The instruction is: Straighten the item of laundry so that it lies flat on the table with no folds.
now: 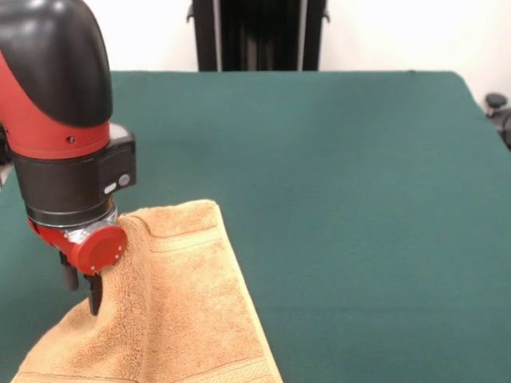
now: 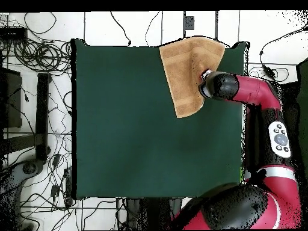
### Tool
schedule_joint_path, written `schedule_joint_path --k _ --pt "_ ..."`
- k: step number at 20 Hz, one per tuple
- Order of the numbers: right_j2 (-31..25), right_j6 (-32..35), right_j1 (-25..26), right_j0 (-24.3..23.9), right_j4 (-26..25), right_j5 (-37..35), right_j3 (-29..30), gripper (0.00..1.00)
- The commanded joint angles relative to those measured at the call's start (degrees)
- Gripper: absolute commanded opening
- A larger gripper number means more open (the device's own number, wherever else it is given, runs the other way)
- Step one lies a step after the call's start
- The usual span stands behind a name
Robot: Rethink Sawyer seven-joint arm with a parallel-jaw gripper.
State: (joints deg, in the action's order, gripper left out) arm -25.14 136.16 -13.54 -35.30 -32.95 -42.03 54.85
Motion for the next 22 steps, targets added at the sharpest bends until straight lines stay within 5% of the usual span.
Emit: schedule_joint_path --k 1,10,22 --pt "-4.0 -18.8 2.3 0.1 2.4 -9.7 8.3 1.00" --pt "-3.6 -17.5 1.7 0.0 3.0 -8.9 9.3 1.00" --pt "-9.4 -12.9 3.7 -4.0 14.3 -9.2 15.4 1.00"
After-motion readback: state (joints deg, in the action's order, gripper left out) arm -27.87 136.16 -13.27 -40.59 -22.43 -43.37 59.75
